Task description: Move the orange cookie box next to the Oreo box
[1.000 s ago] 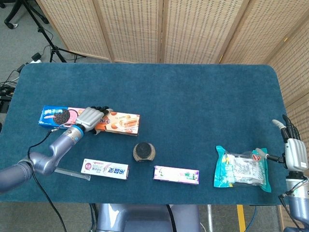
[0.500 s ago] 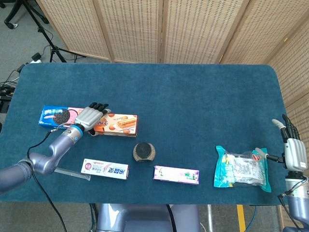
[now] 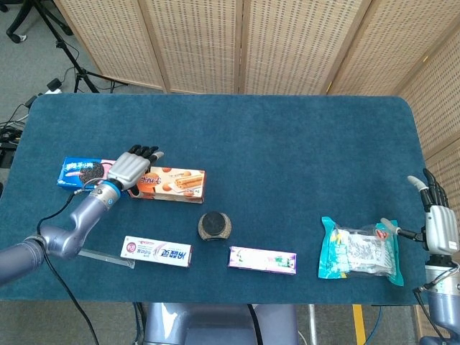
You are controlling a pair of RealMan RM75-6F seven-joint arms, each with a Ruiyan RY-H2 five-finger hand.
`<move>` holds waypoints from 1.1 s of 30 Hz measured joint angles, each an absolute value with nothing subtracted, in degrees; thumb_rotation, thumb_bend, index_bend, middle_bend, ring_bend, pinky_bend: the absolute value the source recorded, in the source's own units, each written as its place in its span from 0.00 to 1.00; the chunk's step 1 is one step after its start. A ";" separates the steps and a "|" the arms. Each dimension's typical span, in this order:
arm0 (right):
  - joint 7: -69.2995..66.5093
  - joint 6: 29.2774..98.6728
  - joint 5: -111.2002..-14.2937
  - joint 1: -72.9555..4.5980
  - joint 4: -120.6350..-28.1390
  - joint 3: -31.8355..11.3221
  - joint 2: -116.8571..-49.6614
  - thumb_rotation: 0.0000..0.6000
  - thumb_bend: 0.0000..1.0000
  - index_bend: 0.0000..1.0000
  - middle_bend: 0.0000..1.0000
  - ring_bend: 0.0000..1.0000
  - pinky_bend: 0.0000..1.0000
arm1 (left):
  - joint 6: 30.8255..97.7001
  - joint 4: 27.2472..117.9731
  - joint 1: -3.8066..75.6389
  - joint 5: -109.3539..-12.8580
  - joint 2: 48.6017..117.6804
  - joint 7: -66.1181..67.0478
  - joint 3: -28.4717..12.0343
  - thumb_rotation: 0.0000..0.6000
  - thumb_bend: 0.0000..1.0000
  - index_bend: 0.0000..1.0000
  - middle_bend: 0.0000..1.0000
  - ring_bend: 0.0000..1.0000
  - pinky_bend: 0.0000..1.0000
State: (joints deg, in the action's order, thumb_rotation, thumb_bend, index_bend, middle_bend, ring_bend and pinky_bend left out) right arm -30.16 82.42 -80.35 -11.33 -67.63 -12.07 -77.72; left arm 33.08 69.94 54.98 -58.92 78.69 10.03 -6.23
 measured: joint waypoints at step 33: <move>-12.85 86.40 -86.72 -10.99 -74.61 -8.51 -75.71 1.00 0.00 0.16 0.00 0.00 0.04 | 86.76 97.66 16.36 -77.40 64.46 11.19 3.82 1.00 0.09 0.03 0.00 0.00 0.00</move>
